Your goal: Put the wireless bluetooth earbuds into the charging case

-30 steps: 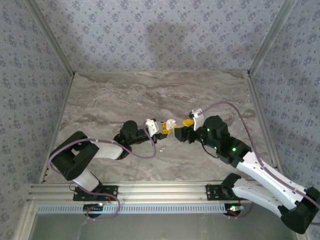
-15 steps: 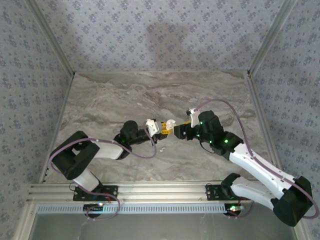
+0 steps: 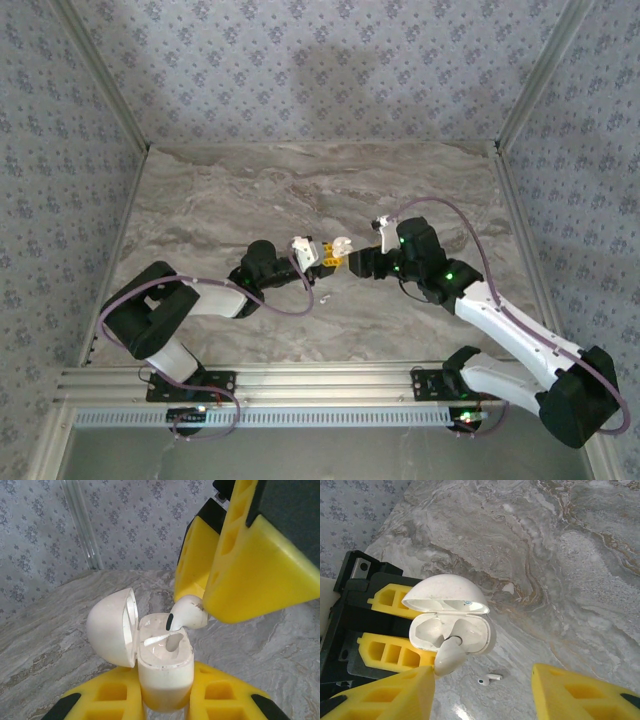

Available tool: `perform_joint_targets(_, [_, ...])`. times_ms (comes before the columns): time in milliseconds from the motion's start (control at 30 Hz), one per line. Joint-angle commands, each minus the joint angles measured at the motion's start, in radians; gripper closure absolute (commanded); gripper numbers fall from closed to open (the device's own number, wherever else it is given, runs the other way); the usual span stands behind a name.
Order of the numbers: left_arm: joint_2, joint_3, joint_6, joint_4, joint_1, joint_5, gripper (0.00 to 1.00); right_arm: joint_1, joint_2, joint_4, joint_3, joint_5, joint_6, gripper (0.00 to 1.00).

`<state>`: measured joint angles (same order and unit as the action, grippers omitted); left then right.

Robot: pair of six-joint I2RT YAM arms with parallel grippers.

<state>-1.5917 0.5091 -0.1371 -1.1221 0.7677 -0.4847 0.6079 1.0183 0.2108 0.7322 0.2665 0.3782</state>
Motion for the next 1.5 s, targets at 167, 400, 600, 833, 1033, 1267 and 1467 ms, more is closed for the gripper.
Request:
perform_joint_targets(167, [0.008,0.016,0.007,-0.024,-0.005,0.000,0.83,-0.016,-0.006,0.017,0.028,0.001,0.006,0.48])
perform_joint_targets(400, [0.015,0.014,0.008,-0.023,-0.005,-0.003,0.83,-0.027,-0.004,0.014,0.028,0.004,0.002,0.49])
perform_joint_targets(600, [0.019,0.013,0.011,-0.023,-0.006,-0.011,0.84,-0.035,-0.003,-0.008,0.028,0.033,-0.006,0.50])
perform_joint_targets(833, [0.024,0.013,0.013,-0.026,-0.007,-0.017,0.83,-0.042,0.005,-0.018,0.029,0.061,-0.014,0.50])
perform_joint_targets(1033, [0.028,0.012,0.015,-0.028,-0.007,-0.025,0.83,-0.052,0.008,-0.024,0.032,0.054,-0.017,0.50])
perform_joint_targets(1267, [0.029,0.012,0.016,-0.031,-0.007,-0.032,0.83,-0.066,0.016,-0.038,0.037,0.068,-0.018,0.51])
perform_joint_targets(1467, [0.030,0.014,0.017,-0.034,-0.006,-0.034,0.83,-0.070,0.025,-0.047,0.039,0.089,-0.019,0.51])
